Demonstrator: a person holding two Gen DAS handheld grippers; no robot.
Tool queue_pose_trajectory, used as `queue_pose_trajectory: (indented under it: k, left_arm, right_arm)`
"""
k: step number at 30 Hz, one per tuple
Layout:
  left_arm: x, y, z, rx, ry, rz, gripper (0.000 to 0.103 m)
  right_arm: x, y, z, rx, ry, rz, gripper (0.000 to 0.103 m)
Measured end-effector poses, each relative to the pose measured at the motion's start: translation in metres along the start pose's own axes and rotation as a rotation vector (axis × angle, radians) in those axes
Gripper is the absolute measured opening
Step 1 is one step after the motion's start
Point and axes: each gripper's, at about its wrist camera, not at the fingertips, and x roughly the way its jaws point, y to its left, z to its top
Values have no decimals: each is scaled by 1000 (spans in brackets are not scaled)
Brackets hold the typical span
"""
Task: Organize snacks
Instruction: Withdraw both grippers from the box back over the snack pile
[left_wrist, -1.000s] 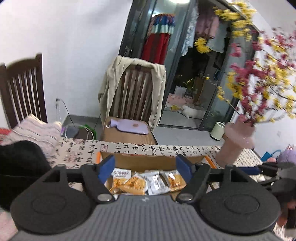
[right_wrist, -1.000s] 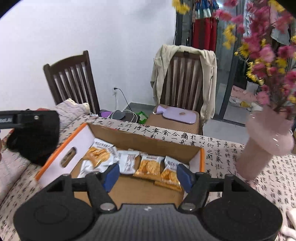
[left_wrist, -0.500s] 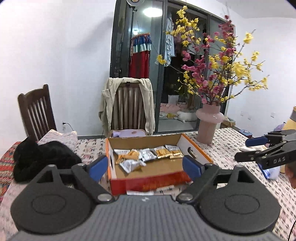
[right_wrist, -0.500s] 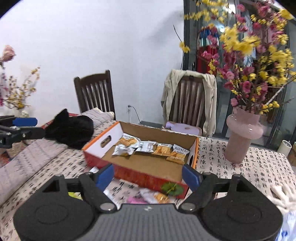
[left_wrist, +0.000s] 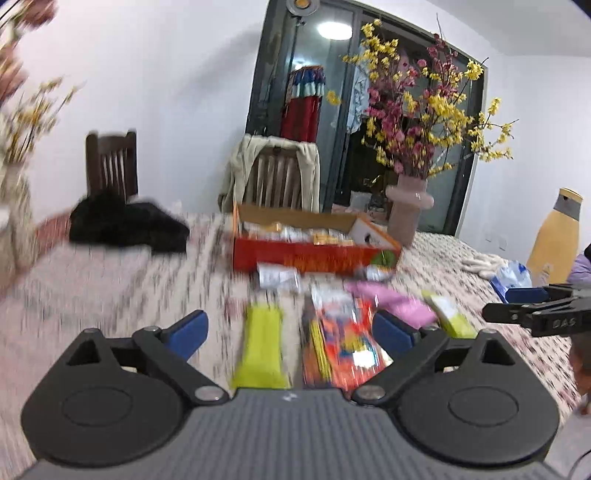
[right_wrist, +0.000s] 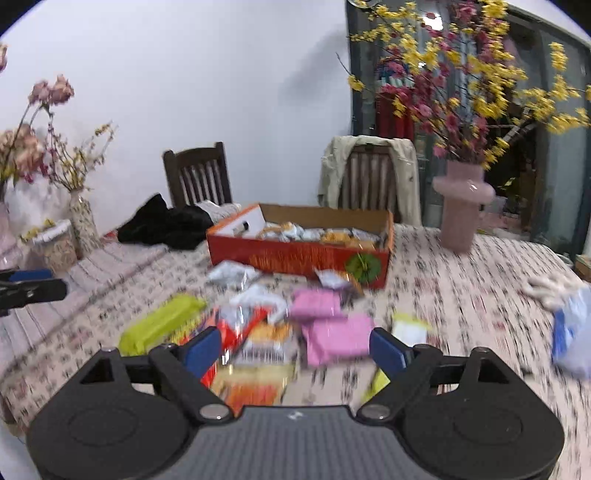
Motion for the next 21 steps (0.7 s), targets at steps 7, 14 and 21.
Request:
queue_pose_trajectory:
  k: [7, 14, 21]
  left_arm:
    - [-7, 13, -52, -60, 140, 38, 98]
    - [-4, 13, -53, -59, 141, 49, 98]
    - [5, 11, -47, -42, 145, 52, 98]
  right_arm:
    - [-23, 41, -80, -44, 15, -89, 88]
    - [-36, 54, -96, -76, 54, -37, 88]
    - [-31, 41, -84, -63, 45, -57, 88]
